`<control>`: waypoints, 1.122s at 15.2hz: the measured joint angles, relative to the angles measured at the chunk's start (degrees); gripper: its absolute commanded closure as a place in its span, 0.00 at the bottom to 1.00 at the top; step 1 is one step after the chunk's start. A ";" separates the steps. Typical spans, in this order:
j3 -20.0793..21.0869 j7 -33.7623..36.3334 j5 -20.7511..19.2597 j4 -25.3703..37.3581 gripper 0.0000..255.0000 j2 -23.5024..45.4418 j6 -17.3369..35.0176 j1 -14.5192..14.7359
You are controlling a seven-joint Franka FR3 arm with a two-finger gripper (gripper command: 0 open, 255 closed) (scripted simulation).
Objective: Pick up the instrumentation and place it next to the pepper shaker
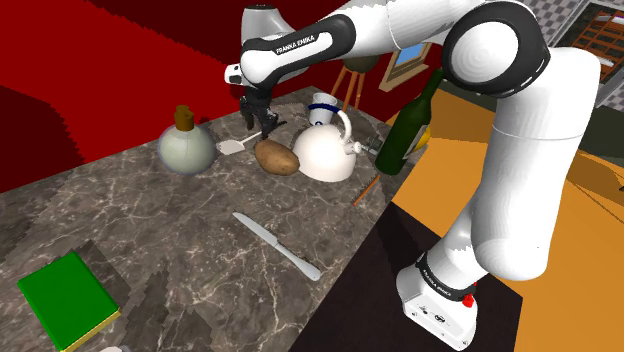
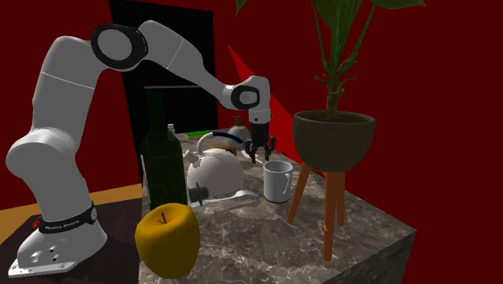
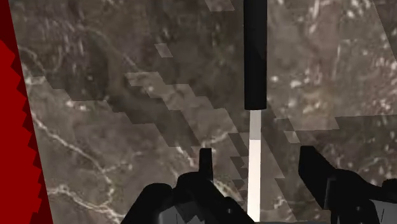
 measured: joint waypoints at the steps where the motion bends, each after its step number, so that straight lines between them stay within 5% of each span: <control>1: 0.00 0.00 0.00 0.00 1.00 0.00 0.00 0.00; 17: -0.04 -0.24 -0.03 2.16 1.00 -2.32 -4.44 0.03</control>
